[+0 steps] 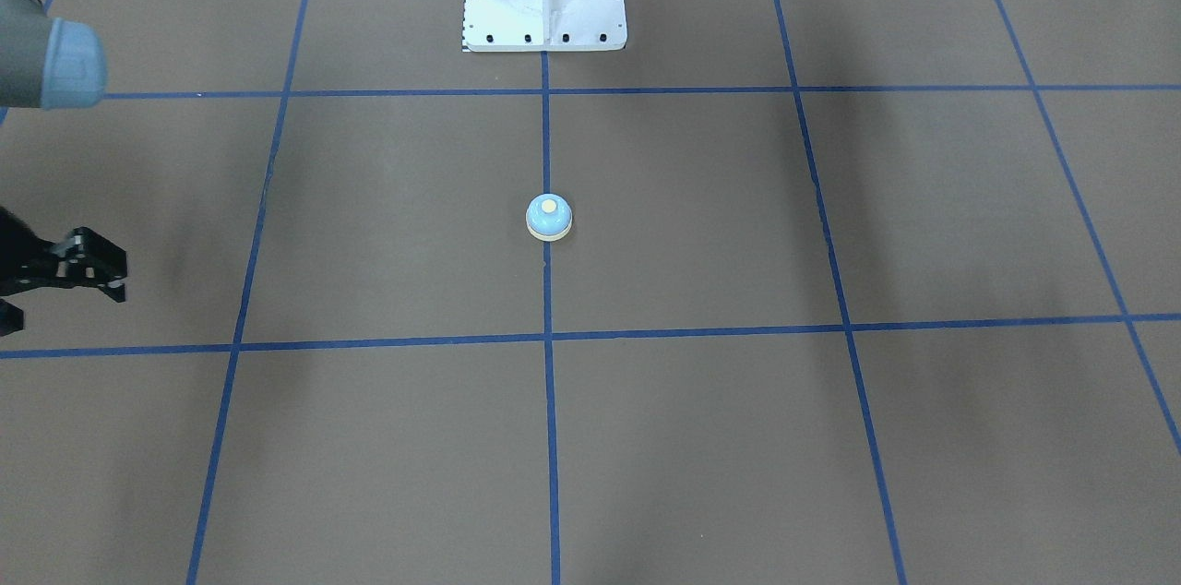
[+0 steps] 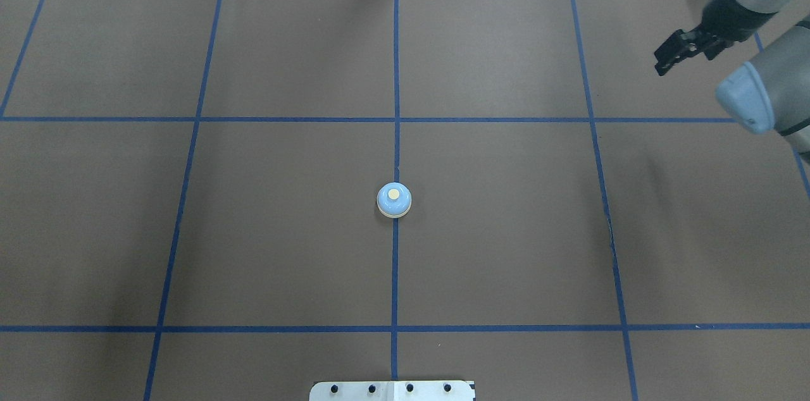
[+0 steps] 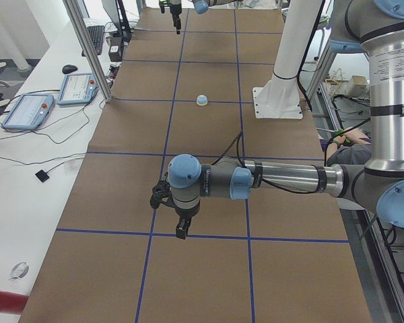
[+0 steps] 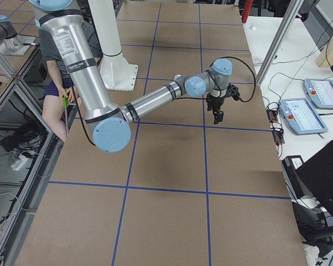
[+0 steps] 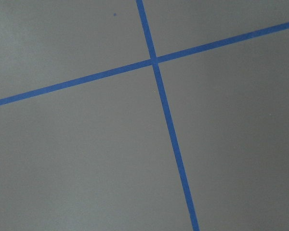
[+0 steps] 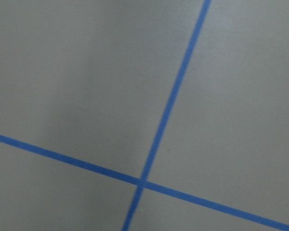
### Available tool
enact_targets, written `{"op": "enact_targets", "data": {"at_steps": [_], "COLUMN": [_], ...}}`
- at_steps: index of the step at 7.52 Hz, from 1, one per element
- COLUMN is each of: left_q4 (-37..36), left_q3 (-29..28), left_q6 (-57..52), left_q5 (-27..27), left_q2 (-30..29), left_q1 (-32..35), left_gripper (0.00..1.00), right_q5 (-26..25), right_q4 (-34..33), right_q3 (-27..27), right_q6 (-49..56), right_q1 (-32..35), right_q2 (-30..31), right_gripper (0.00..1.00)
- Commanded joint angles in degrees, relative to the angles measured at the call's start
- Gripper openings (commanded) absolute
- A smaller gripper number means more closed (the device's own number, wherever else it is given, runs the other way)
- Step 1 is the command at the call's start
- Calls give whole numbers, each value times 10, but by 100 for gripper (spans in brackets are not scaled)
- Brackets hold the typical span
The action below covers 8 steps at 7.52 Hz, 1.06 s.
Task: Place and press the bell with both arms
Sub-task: 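Lift the right gripper off the bell and withdraw it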
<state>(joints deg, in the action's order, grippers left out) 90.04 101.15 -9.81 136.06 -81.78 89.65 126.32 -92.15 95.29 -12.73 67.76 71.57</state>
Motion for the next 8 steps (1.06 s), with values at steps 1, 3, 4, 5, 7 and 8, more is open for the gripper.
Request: {"op": "enact_targets", "data": {"at_steps": [1,3,4,5,7,8], "left_q4": [4,6,6,6,6,6], "left_q3": [1,1,1,1,0,0], "left_q6": [8,6,6,6,6,6], "left_q5": [10,6,6,6,5,5], "left_q2": [3,6,6,6,6,6], "left_q1": [1,1,1,1,1,2], "left_gripper": [100,100,100,100,100,100], "right_q5": [3,-3,-3,-3,1,-1], "right_q4": [0,0,1,1,1,1], "right_q3": [-1,-6,-5,-6,0,29], "right_q6": [147,208,242,278,279,265], "right_q1": [94,165,204,230,264,264], "right_q2": [96,167,199,228,258,246], "right_gripper": [100,100,100,100,100,100]}}
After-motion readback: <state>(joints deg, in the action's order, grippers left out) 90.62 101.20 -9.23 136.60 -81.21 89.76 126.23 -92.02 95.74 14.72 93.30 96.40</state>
